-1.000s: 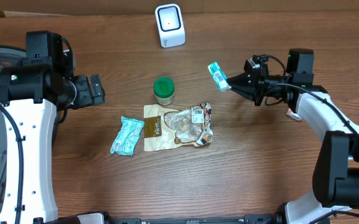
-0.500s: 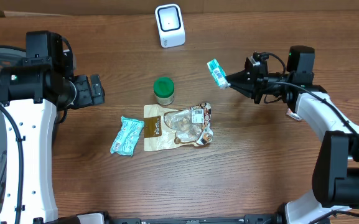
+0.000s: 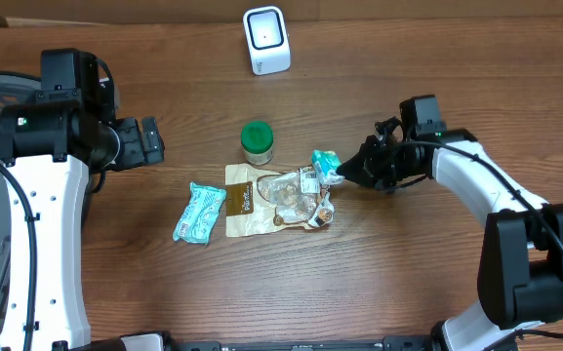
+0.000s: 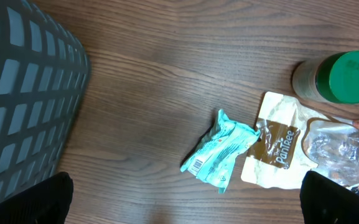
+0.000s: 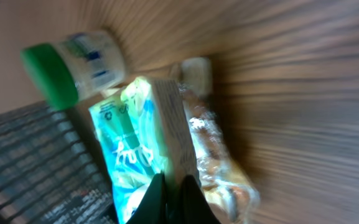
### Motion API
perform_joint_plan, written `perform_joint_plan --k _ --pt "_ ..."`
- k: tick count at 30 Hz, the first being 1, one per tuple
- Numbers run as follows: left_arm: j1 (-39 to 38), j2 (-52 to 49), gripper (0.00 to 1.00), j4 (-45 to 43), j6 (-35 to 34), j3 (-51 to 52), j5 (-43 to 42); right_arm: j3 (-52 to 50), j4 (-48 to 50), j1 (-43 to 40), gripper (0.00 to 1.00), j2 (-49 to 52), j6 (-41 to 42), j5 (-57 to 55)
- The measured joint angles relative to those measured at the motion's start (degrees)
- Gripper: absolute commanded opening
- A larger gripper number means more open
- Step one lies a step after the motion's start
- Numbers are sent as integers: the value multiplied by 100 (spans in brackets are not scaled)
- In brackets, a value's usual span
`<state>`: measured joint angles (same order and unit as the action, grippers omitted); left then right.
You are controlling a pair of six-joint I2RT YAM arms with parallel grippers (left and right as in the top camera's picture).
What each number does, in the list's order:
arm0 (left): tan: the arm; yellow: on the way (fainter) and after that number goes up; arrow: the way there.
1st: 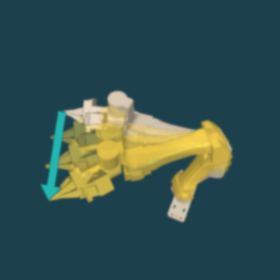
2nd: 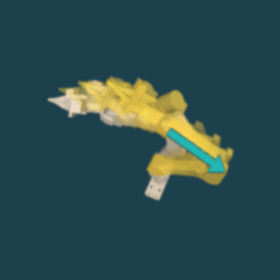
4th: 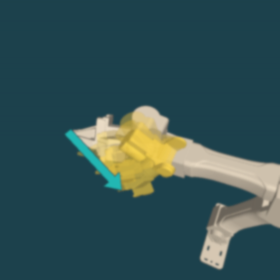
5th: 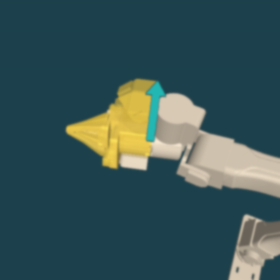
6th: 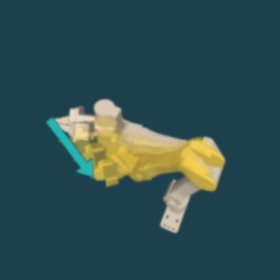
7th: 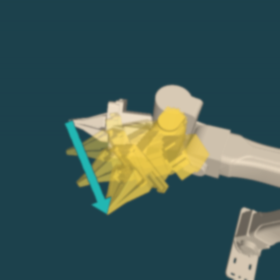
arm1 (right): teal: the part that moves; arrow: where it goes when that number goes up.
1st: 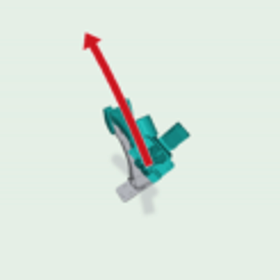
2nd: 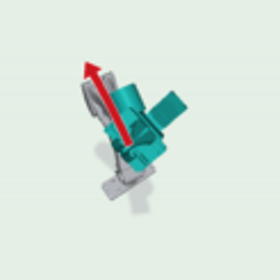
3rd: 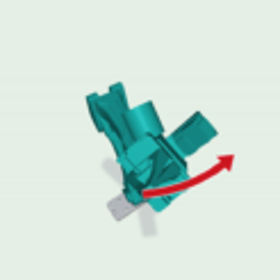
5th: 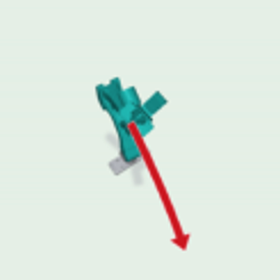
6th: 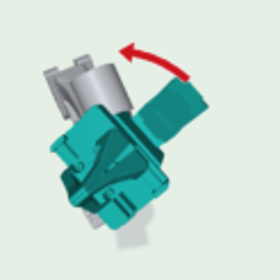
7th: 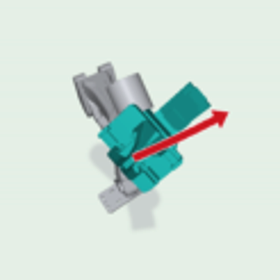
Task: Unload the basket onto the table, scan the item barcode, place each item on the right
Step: 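Carry the Kleenex pack to the white scanner and hold it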
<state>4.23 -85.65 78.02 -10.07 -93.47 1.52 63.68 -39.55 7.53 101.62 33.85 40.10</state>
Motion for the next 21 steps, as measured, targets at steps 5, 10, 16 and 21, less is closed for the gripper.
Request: perform_joint_plan --k 5,10,16,21 --pt "0 0 100 -2 0 0 0 1530 -1471 35 4 -7 -365 -1351" --pt "0 0 100 -2 0 0 -2 3185 -1934 463 4 -7 -481 -3049" --pt "0 0 100 0 0 0 0 3777 120 1556 4 -31 -1145 -5263" --pt "0 0 99 0 -2 0 0 3821 1980 2253 4 275 -2131 -6511"
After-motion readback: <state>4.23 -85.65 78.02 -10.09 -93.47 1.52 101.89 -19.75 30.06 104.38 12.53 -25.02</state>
